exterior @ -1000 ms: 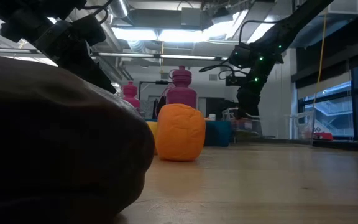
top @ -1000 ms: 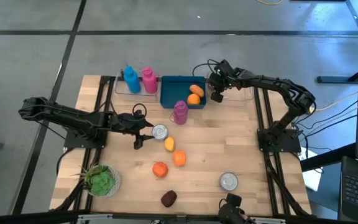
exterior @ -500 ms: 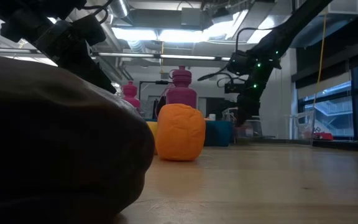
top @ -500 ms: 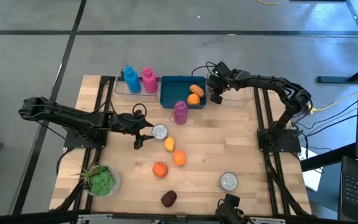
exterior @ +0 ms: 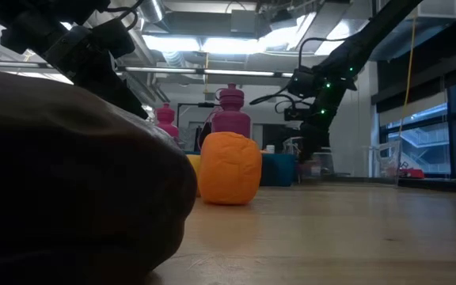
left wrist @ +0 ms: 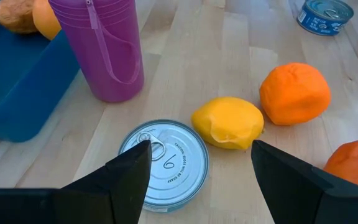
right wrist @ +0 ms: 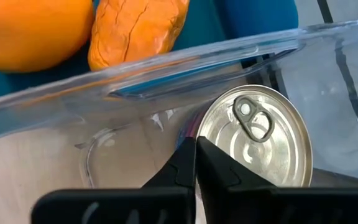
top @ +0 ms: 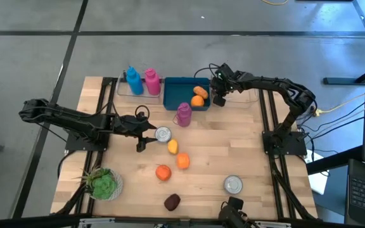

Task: Pick & Place Food Item
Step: Put the blue pink can into the right transparent bin, then put the purple bottle into the left transparent bin

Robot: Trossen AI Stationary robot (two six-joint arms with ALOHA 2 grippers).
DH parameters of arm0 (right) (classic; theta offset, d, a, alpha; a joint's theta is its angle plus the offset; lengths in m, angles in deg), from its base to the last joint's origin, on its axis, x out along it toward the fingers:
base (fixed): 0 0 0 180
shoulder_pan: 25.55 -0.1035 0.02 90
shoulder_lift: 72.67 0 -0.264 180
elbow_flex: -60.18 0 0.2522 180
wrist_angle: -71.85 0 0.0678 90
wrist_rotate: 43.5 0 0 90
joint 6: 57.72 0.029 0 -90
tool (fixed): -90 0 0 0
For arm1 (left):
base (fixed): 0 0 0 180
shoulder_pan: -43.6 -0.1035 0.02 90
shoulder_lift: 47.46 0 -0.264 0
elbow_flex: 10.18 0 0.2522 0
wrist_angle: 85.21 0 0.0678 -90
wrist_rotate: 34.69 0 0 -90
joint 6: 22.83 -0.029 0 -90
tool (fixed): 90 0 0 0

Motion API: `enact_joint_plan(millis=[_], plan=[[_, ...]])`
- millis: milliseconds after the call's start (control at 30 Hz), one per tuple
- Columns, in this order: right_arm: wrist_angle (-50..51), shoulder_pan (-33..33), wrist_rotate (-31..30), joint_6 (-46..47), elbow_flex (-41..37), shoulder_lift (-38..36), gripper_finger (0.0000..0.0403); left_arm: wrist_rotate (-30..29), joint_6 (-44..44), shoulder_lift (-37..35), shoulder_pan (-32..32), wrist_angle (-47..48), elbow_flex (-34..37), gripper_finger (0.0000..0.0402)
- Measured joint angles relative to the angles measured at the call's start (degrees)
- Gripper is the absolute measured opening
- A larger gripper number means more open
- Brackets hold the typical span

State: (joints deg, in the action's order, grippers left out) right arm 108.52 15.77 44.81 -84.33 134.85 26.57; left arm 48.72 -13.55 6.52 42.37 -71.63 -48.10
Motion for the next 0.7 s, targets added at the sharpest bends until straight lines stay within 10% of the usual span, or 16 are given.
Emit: enact_joint_plan(millis=[700], plan=[[0.2, 0.1, 2.0, 1.9, 0.0, 0.0, 0.0135, 0.0, 0.0, 0.0, 0.0, 0.0, 0.0, 0.0265]])
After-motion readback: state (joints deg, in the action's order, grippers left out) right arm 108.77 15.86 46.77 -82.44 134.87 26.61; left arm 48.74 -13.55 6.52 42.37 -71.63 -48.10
